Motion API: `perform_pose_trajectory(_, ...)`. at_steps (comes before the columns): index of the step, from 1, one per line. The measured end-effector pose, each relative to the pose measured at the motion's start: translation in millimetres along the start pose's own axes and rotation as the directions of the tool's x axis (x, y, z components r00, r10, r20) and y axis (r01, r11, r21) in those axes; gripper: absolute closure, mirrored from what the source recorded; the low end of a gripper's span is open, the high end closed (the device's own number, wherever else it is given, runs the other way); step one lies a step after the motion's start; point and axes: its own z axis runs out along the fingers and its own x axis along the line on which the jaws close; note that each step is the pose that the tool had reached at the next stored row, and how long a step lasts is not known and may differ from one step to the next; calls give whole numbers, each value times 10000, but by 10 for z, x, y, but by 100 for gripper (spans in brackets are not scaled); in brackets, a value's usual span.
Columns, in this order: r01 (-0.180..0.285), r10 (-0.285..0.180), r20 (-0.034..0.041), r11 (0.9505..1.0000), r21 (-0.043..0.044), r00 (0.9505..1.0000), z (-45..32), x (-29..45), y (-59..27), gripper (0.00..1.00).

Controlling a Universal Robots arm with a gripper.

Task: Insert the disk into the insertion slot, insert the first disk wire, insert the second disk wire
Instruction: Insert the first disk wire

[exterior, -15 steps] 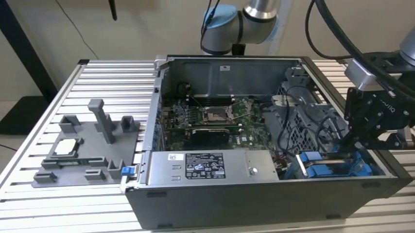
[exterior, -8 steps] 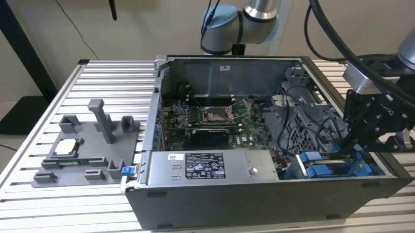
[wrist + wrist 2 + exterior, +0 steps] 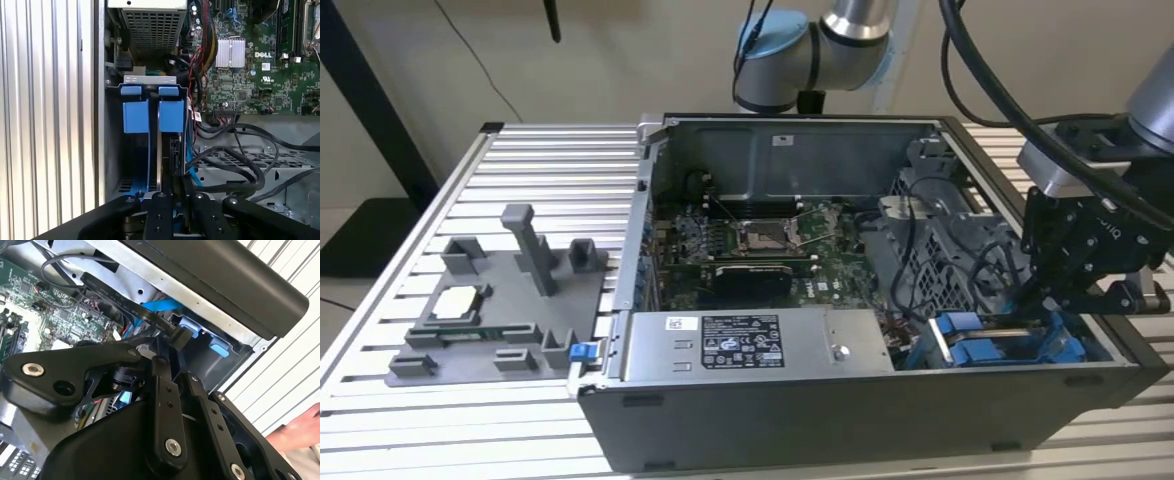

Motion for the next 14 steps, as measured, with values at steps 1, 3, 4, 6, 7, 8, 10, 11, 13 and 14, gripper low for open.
perform_pose_trajectory(1, 2, -2, 0, 10000, 6, 10000, 5, 0, 0, 100)
perform_pose_trajectory(3, 3, -3, -3, 10000, 22, 10000, 12, -2, 1, 100)
perform_pose_trajectory(4, 5, -5, -5, 10000, 31, 10000, 15, -1, 0, 100)
perform_pose_trajectory(6, 10, -10, -4, 10000, 47, 10000, 21, -1, 0, 100)
perform_pose_trajectory(7, 14, -14, -1, 10000, 59, 10000, 24, -1, 0, 100)
perform_pose_trajectory(8, 19, -19, -1, 10000, 69, 10000, 27, -1, 0, 100)
perform_pose_trajectory(10, 30, -30, 1, 9999, 98, 10000, 32, -1, 0, 100)
perform_pose_trajectory(11, 34, -34, 1, 9999, 117, 10000, 34, -1, 0, 100)
perform_pose_trajectory(13, 38, -38, 0, 9999, 154, 10000, 37, -1, 0, 100)
perform_pose_trajectory(14, 39, -39, 2, 9999, 166, 10000, 37, -1, 0, 100)
